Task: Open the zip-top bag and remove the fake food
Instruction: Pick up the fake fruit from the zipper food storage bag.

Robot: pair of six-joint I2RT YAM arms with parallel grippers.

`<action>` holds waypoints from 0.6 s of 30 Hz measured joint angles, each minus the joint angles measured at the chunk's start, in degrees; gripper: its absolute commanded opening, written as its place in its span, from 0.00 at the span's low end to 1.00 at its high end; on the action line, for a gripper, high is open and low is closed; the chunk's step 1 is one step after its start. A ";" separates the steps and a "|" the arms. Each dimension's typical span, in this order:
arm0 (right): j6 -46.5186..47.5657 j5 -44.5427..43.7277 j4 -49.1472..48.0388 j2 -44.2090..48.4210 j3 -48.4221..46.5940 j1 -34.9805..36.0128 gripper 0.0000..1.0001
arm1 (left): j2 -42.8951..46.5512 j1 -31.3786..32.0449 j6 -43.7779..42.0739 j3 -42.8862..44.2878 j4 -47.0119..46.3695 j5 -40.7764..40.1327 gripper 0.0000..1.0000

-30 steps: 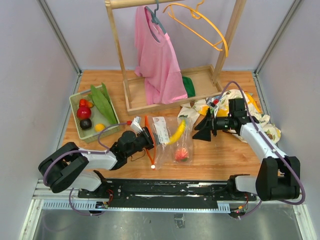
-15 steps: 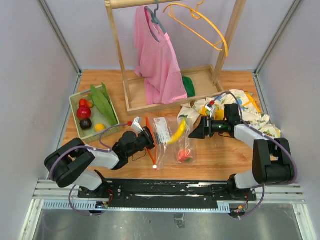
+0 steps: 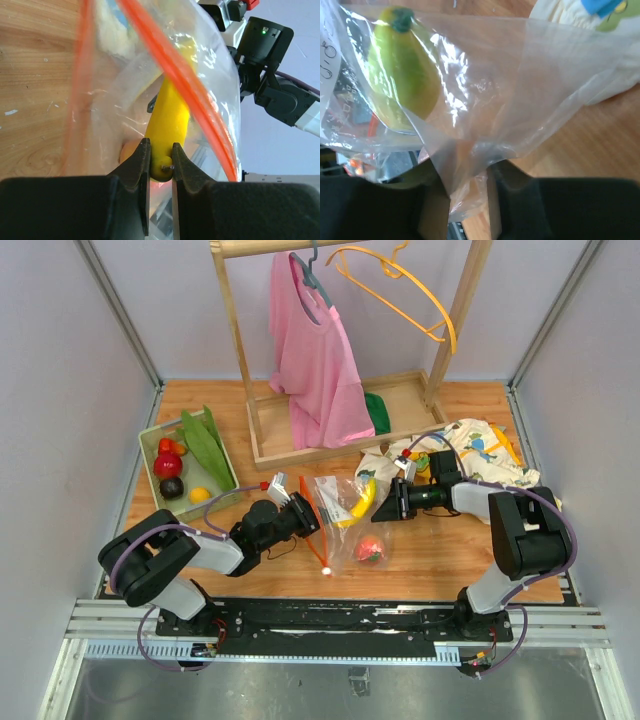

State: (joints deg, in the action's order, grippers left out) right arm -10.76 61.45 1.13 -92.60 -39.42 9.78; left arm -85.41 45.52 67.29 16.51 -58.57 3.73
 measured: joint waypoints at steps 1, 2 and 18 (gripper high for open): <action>-0.33 0.17 0.11 -0.52 -0.50 0.00 0.12 | -0.02 0.00 -0.02 0.00 0.04 0.00 0.00; -0.52 0.20 0.11 -1.07 -1.05 0.00 0.07 | -0.02 0.00 -0.07 0.00 0.07 0.00 0.00; 11.56 -9.31 7.54 7.74 -4.15 -1.70 0.01 | 16.33 0.00 -2.67 0.76 22.71 -1.57 0.00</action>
State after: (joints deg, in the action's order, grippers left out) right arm 0.80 52.14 8.67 -84.86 -43.57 8.08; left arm -69.08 45.52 64.62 17.28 -35.86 2.15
